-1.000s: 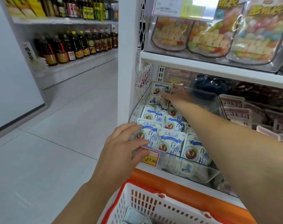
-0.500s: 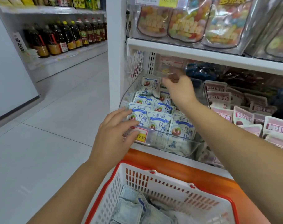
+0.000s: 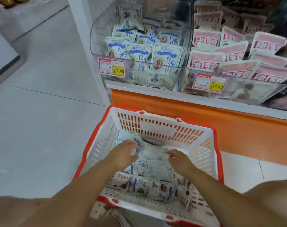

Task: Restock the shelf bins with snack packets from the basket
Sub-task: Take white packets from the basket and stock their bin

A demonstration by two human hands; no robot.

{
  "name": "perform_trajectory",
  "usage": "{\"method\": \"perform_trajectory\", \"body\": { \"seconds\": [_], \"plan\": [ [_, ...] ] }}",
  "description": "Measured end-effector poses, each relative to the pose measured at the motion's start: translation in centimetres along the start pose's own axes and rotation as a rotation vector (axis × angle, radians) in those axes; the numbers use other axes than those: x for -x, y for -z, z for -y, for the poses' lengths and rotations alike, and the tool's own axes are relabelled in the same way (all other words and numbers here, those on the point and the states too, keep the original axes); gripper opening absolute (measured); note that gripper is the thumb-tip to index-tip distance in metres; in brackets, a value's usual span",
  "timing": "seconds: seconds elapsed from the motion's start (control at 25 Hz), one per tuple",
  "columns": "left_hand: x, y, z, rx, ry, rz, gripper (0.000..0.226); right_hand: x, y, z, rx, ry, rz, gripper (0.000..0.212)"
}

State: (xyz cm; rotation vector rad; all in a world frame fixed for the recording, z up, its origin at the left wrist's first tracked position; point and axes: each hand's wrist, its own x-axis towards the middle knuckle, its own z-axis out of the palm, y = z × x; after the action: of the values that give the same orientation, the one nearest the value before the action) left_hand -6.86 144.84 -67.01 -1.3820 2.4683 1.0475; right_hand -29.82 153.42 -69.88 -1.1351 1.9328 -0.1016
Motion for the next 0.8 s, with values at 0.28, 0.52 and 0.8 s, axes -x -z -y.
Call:
{"method": "perform_trajectory", "body": {
  "seconds": [0.28,0.52,0.8],
  "plan": [
    [-1.4,-6.4,-1.3,0.395,0.259,0.199,0.046,-2.0,-5.8,-3.5,0.586,-0.018,0.040,0.052],
    [-1.2,-6.4,-2.7,0.969,0.694,0.177,0.055,-1.3,-6.4,-2.8,0.041,-0.002,0.035,0.017],
    [-0.1,-4.1,-2.7,1.541,0.700,0.124,0.052,3.2,-1.4,0.4,-0.458,0.333,-0.236,0.037]
  ]
}}
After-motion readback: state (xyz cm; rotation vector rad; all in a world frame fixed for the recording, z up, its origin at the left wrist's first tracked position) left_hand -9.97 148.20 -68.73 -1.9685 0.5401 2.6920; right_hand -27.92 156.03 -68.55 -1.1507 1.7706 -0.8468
